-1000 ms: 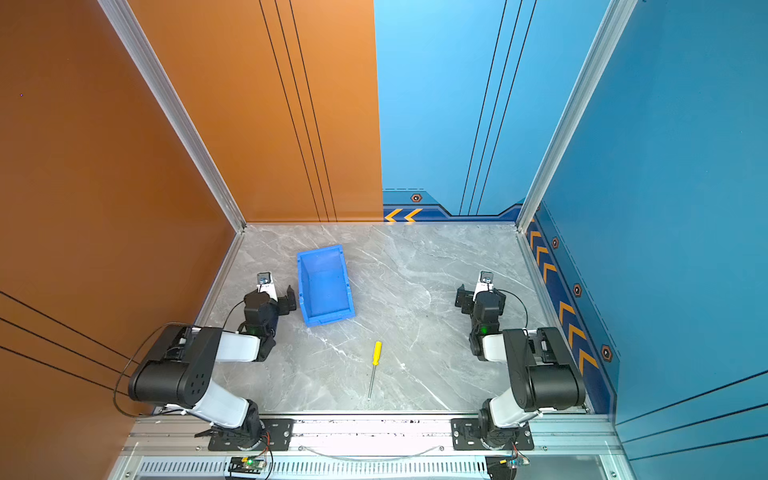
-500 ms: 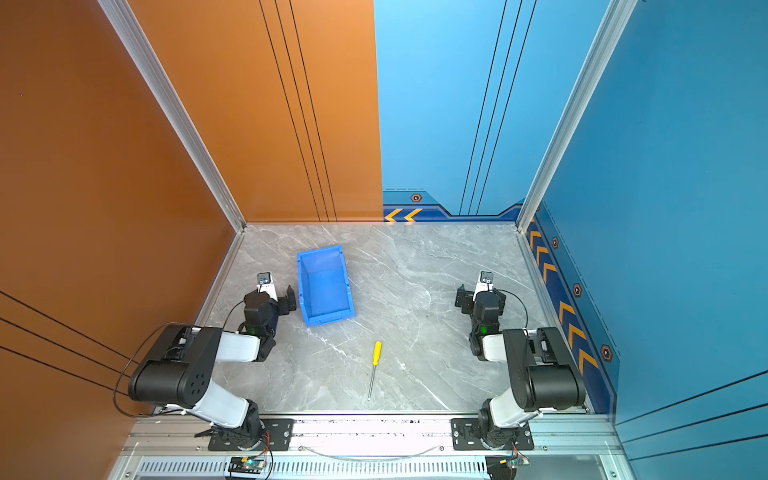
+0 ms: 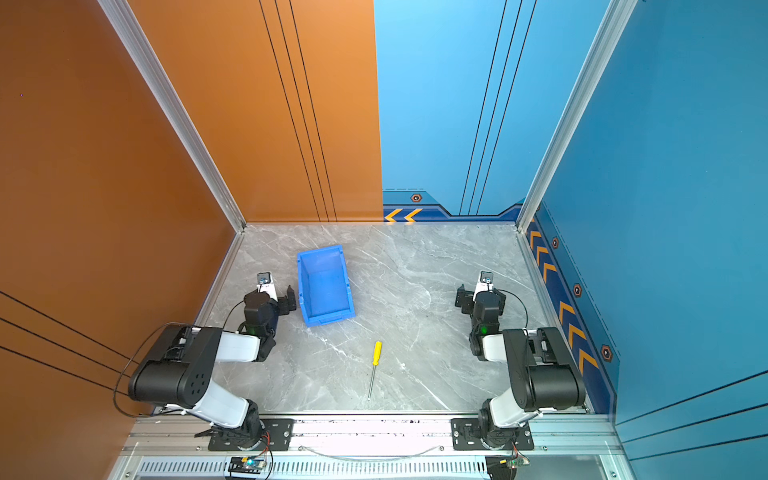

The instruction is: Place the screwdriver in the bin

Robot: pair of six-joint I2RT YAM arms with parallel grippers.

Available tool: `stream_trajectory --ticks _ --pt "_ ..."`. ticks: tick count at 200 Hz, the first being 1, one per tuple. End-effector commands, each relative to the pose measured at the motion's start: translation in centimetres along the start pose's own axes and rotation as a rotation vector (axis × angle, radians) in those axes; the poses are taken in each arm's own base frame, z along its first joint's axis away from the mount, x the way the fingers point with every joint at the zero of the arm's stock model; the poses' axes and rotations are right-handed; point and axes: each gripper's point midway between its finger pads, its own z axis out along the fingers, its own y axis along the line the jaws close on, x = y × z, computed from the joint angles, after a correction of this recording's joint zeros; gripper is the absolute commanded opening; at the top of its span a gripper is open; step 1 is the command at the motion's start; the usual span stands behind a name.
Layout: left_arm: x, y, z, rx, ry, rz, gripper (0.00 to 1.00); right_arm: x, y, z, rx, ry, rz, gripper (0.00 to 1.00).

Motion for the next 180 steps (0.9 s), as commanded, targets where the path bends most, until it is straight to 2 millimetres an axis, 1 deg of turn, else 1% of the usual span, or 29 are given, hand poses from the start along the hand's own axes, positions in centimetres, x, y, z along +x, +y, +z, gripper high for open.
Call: stream_trajectory --ticks 1,134,157,180 --pt "-0.3 -0.1 0.3 0.010 -0.001 0.013 0.98 -0.5 -0.1 0.3 0.014 -0.014 0.014 1.00" --pt "-0.2 -0.1 0.3 0.010 0.001 0.014 0.98 -0.6 0.0 0.3 0.010 -0.014 0.011 1.00" --pt "-0.6 0.0 0.1 0.009 -0.006 0.011 0.98 -1.3 0.4 -0.2 -0.006 -0.018 -0.001 1.00" --pt "-1.1 0.0 -0.3 0.011 -0.013 0.010 0.98 -2.1 0.1 -0.9 0.011 -0.023 -0.003 1.00"
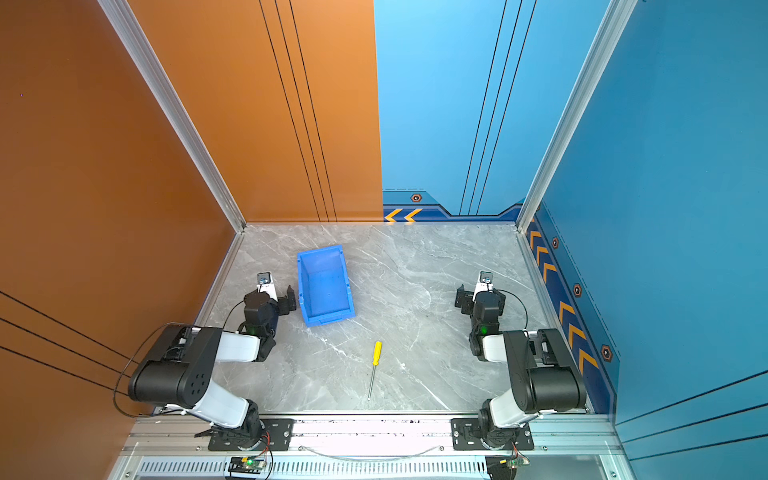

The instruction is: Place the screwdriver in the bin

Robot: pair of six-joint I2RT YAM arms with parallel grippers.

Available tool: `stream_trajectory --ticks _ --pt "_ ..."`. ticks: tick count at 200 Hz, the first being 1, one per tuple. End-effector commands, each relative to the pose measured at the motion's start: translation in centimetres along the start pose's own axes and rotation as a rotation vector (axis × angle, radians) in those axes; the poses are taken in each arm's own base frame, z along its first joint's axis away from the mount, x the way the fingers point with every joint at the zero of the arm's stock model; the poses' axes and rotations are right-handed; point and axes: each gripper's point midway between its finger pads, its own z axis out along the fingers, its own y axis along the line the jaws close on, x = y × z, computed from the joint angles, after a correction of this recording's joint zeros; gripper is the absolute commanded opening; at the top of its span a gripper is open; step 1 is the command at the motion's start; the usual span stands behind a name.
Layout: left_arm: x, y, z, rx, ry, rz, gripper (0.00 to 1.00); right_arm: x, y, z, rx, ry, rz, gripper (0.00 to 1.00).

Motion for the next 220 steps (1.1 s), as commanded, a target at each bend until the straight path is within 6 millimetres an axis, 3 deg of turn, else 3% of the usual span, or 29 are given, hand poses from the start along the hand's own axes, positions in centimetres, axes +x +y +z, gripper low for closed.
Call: stream_trajectory --ticks 1,52,74,109,137,180,220 --pt "-1.1 0.0 -0.2 0.011 -0.016 0.009 0.98 -1.8 -0.1 -0.5 0.017 -0.028 0.002 1.00" --pt "-2.5 0.5 -1.4 0.000 0.003 0.003 0.98 -2.7 0.2 -1.8 0.028 0.003 -0.005 1.00" --pt "-3.4 0.6 -2.2 -0.013 0.023 0.008 0.98 -3.2 0.2 -3.1 0.055 0.023 -0.016 1.00" --pt "-4.1 1.0 -3.8 -0.053 0.095 -0.004 0.98 -4.4 -0.7 -5.7 0.117 0.097 0.126 1.00" --pt "-4.9 1.1 -5.8 -0.058 0.126 -0.061 0.98 -3.8 -1.3 -7.7 0.144 0.230 0.187 1.00" --pt "-6.3 0.9 -9.4 -0.026 0.205 -0.121 0.98 -4.1 2.1 -10.2 -0.004 0.307 0.137 1.00" --pt "-6.2 -0.9 -12.4 0.056 0.359 -0.158 0.98 -3.3 7.9 -12.5 -0.251 0.344 0.040 1.00"
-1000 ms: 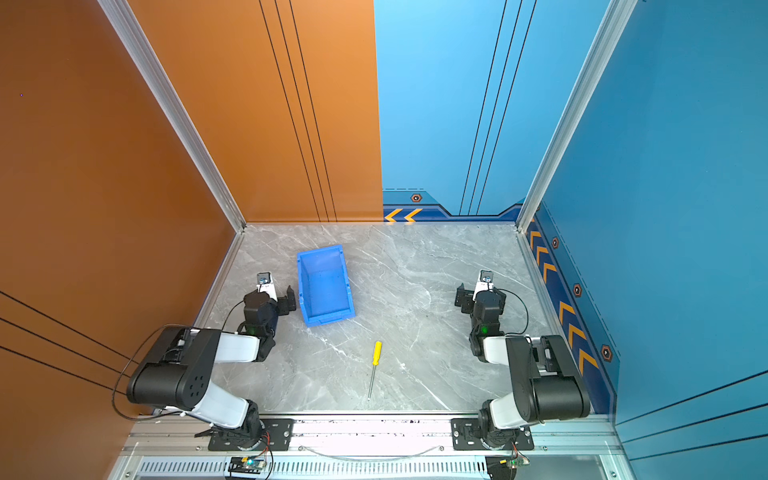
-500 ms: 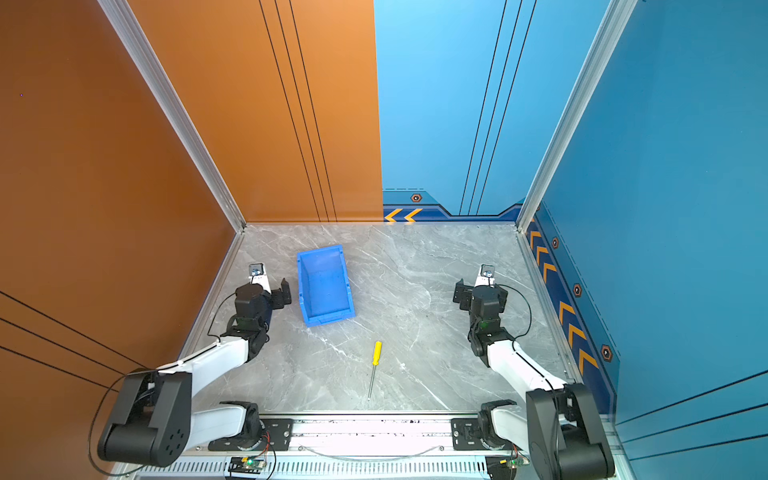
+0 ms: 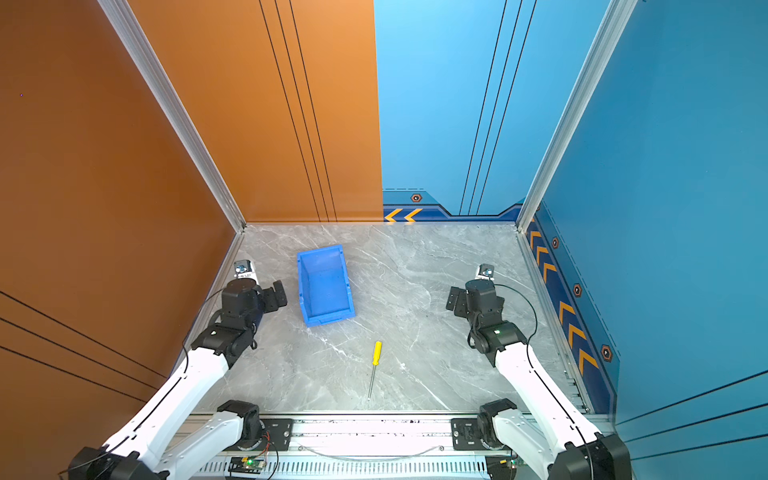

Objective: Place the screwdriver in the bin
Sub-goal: 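Reach the left gripper toward the yellow screwdriver handle while the right arm swings inward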

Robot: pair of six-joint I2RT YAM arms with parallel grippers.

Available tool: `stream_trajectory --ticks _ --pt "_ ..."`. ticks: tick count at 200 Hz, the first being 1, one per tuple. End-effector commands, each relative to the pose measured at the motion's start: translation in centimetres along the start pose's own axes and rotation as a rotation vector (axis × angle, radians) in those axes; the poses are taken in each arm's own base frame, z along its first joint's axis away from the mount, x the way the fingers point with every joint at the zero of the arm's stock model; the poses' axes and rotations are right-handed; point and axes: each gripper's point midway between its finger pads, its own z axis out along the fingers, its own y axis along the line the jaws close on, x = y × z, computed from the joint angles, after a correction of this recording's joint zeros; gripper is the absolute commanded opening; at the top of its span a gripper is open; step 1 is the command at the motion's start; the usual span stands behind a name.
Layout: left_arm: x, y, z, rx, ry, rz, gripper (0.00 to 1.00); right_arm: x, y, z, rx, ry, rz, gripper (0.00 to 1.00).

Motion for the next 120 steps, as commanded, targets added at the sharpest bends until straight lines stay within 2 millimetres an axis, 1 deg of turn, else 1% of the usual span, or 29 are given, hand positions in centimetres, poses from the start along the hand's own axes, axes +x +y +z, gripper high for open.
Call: stream_trajectory --ticks 1,29,55,73,78,92,104,120 --pt "2.9 -0.7 -1.6 0.030 0.192 -0.015 0.98 1.7 3.4 -1.5 -0.142 0.070 -0.090 1.00" --pt "3.5 -3.7 -3.4 0.116 0.290 -0.001 0.98 3.0 8.1 -4.1 -0.350 0.043 -0.241 1.00" --pt "3.5 -5.9 -5.3 0.170 0.336 -0.028 0.98 4.6 10.7 -6.4 -0.480 0.021 -0.307 1.00" --pt "4.3 -7.5 -6.4 0.214 0.398 -0.059 0.98 5.4 12.3 -8.2 -0.566 -0.005 -0.331 1.00" --pt "4.5 -8.0 -6.7 0.224 0.410 -0.057 0.98 6.0 13.2 -9.1 -0.612 -0.008 -0.349 1.00" --pt "5.0 -9.5 -7.5 0.246 0.440 -0.035 0.98 6.8 14.2 -10.4 -0.681 -0.019 -0.359 1.00" --pt "6.2 -10.6 -7.8 0.263 0.486 -0.016 0.98 7.4 14.9 -11.5 -0.734 -0.021 -0.358 1.00" --pt "7.6 -12.3 -8.2 0.280 0.527 0.007 0.98 7.8 15.1 -12.4 -0.772 -0.006 -0.337 1.00"
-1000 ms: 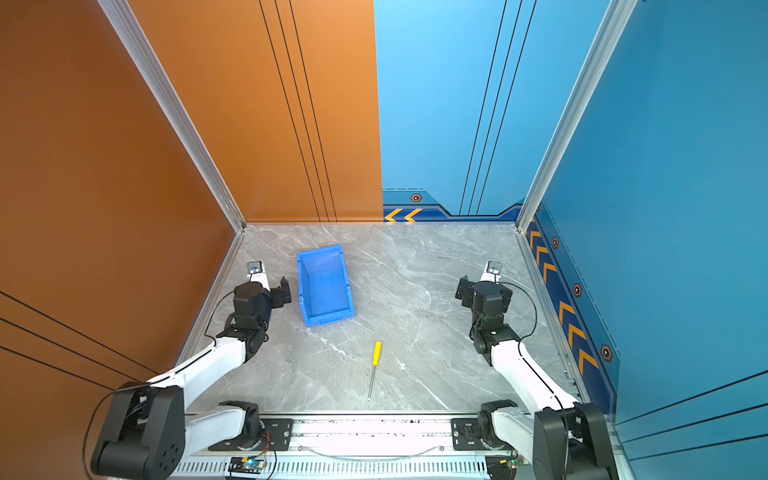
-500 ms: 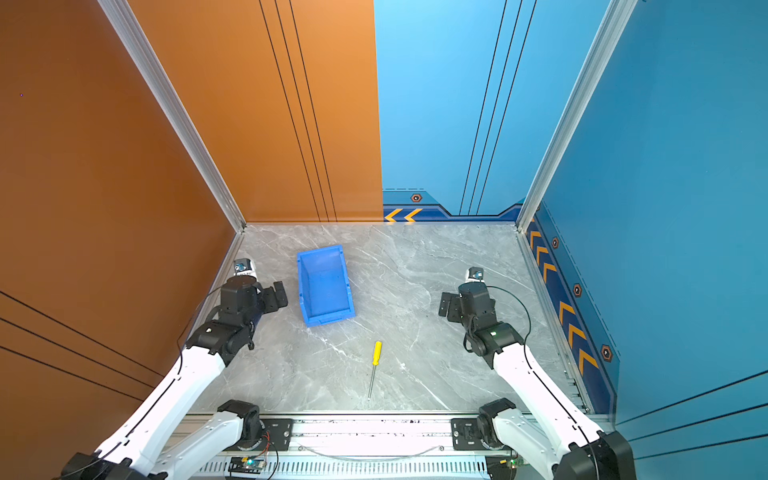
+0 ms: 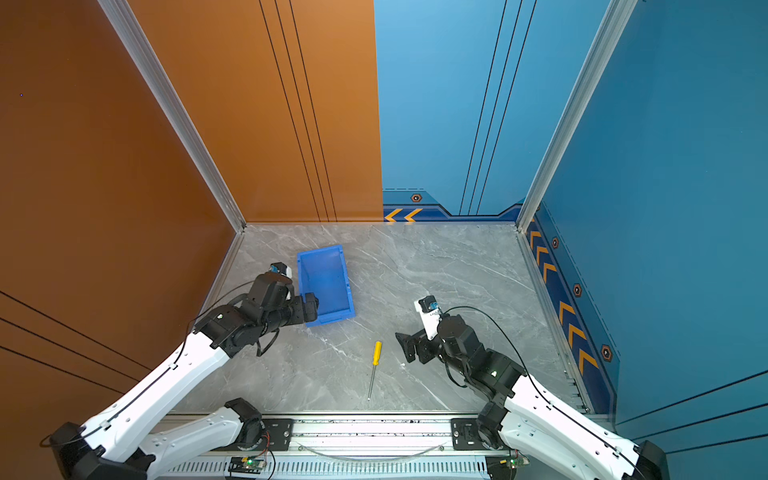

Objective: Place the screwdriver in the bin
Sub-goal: 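Reach the left gripper toward the yellow screwdriver handle while the right arm swings inward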

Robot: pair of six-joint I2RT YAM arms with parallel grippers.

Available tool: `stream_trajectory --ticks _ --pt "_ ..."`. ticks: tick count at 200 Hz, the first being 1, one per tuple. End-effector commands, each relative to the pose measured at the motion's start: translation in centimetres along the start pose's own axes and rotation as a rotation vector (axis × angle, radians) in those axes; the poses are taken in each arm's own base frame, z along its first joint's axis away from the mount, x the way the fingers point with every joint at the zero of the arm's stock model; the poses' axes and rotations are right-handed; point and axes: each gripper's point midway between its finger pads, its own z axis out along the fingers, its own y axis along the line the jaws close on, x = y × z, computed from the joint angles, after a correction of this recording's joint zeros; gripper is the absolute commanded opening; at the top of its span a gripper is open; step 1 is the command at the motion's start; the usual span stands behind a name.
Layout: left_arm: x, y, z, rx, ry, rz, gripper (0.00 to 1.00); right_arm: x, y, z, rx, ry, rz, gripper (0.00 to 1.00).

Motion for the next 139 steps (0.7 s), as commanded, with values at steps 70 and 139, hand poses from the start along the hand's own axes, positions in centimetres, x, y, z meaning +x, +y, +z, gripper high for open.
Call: stream_trajectory --ticks 70,139 --pt "6.8 -9.1 4.6 0.085 0.241 0.063 0.98 2.3 2.5 -2.9 -0.158 -0.007 0.096 1.00" --pt "12.1 -13.7 7.8 0.110 0.386 0.184 0.99 3.0 3.0 -4.2 -0.214 -0.083 0.015 1.00"
